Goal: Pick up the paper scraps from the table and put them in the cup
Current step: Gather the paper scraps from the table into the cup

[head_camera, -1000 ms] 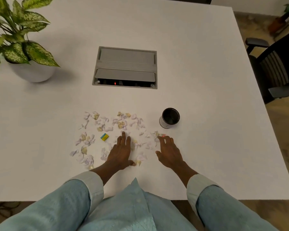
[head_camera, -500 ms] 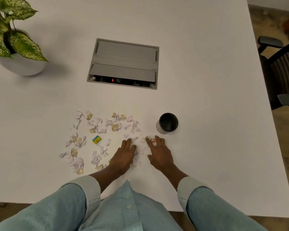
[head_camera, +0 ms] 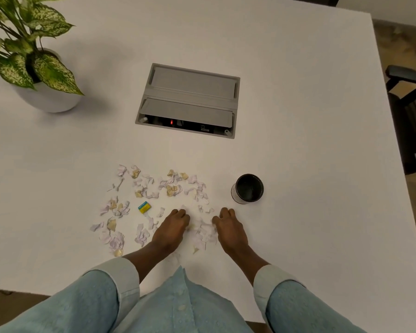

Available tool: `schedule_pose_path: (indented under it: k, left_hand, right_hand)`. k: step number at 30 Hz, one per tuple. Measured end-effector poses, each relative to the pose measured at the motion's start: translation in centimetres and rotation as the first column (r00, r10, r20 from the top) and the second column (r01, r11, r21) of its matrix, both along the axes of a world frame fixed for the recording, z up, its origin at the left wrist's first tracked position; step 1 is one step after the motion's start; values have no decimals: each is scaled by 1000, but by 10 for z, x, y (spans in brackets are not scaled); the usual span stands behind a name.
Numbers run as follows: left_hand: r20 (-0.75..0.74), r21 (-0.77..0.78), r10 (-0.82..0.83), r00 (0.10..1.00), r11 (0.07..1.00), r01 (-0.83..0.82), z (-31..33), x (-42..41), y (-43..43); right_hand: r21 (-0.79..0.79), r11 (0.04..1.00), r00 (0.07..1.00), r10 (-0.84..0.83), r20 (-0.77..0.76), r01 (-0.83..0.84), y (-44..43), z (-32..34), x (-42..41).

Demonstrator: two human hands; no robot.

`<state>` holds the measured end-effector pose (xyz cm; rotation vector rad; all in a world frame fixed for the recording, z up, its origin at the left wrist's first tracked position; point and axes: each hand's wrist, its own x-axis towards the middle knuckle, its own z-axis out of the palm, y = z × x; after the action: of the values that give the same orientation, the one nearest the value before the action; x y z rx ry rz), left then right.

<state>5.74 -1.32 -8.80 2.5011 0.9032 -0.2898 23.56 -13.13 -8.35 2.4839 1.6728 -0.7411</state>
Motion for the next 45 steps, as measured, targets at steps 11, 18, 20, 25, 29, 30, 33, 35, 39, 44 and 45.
schedule_pose_path:
  k: [11, 18, 20, 25, 29, 30, 33, 35, 39, 44, 45]
  left_hand:
    - [249, -172, 381, 890, 922, -347, 35, 28, 1]
    - [433, -340, 560, 706, 827, -447, 89, 87, 11]
    - [461, -363, 559, 689, 828, -428, 102, 106, 15]
    - [481, -363, 503, 718, 860, -359, 119, 148, 21]
    - [457, -352, 449, 768, 884, -307, 116, 176, 18]
    - [445, -351, 439, 780, 887, -299, 114, 181, 17]
    - [400, -356, 402, 824, 896, -264, 108, 193, 15]
    - [376, -370, 374, 848, 899, -232, 105, 198, 16]
    - [353, -398, 305, 884, 905, -154, 101, 202, 16]
    - [378, -431, 284, 881, 897, -104, 108, 197, 18]
    - [389, -441, 306, 869, 890, -116, 109, 194, 19]
  right_hand:
    - [202, 865, 864, -381, -330, 459, 2, 17, -2]
    - [301, 677, 722, -507, -471, 672, 3, 70, 17]
    - [343, 622, 702, -536, -468, 704, 3, 84, 30]
    - [374, 579, 687, -653, -320, 725, 9, 110, 73]
    - [311, 615, 681, -706, -194, 725, 17, 115, 95]
    - [300, 624, 684, -709, -170, 721, 19, 115, 99]
    - [268, 637, 684, -713, -152, 723, 24, 114, 104]
    - [254, 635, 681, -709, -183, 729, 26, 111, 106]
    - [251, 650, 697, -679, -231, 717, 27, 105, 107]
    - [304, 648, 714, -659, -235, 698, 20, 105, 98]
    - [321, 641, 715, -657, -240, 697, 17, 105, 93]
